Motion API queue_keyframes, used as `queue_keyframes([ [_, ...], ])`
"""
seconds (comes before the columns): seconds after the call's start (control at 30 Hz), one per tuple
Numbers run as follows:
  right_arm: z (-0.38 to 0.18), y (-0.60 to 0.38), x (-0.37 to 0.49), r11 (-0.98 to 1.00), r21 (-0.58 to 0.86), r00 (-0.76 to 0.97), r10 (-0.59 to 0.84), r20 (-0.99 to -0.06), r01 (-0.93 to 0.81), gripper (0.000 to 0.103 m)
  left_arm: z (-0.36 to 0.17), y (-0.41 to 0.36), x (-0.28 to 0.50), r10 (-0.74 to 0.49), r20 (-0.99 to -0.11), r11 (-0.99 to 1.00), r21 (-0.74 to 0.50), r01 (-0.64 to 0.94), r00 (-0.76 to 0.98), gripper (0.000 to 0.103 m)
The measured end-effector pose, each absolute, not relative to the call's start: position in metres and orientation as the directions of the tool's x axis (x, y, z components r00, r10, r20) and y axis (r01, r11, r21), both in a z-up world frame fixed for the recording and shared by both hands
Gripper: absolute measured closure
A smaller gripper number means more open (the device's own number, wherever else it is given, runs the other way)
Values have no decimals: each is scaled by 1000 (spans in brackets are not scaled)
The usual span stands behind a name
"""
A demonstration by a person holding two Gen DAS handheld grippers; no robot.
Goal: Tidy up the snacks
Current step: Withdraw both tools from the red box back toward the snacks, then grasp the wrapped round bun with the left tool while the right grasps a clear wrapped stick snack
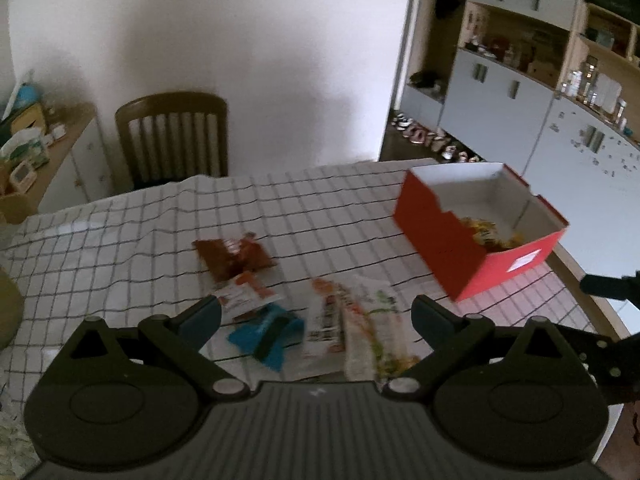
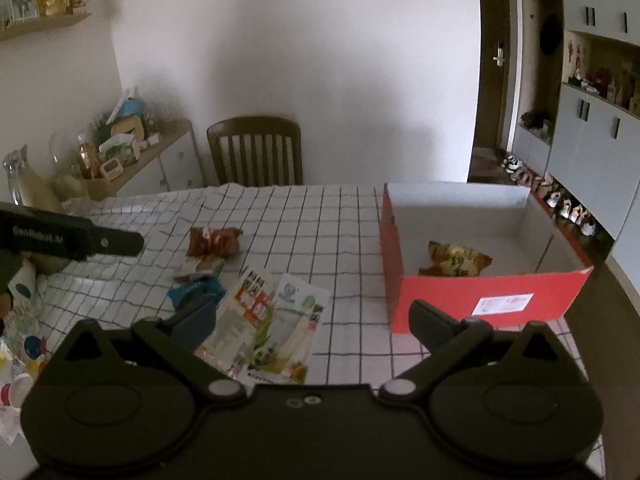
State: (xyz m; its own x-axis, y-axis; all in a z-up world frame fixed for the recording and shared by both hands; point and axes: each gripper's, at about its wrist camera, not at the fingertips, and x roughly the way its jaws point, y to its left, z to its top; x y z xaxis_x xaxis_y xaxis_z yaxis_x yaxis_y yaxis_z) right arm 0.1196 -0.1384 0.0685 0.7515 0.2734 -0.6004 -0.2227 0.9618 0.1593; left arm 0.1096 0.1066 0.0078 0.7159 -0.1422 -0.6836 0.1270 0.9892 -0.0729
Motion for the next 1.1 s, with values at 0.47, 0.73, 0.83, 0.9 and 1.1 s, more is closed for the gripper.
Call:
queue_keyframes([
  [0.47, 17, -105, 125, 946, 155, 645, 309, -699, -286, 6, -55, 135, 108, -74, -779, 997, -43, 66, 622, 1],
  [0.73, -26, -72, 127, 915, 124, 553, 336, -762, -384, 23, -111, 133, 103, -68, -837, 997, -34, 72, 542, 1],
  [0.83, -36, -61, 130, 900, 104, 532, 340, -775, -423, 27, -127, 130, 100, -69, -851, 996, -31, 81, 520, 1],
  [0.9, -42, -55, 133, 890, 90, 521, 340, -783, -447, 31, -135, 127, 99, -70, -855, 996, -28, 89, 514, 1],
  [1.1, -57, -44, 141, 868, 73, 484, 341, -806, -491, 48, -147, 128, 103, -66, -856, 997, -34, 72, 513, 2],
])
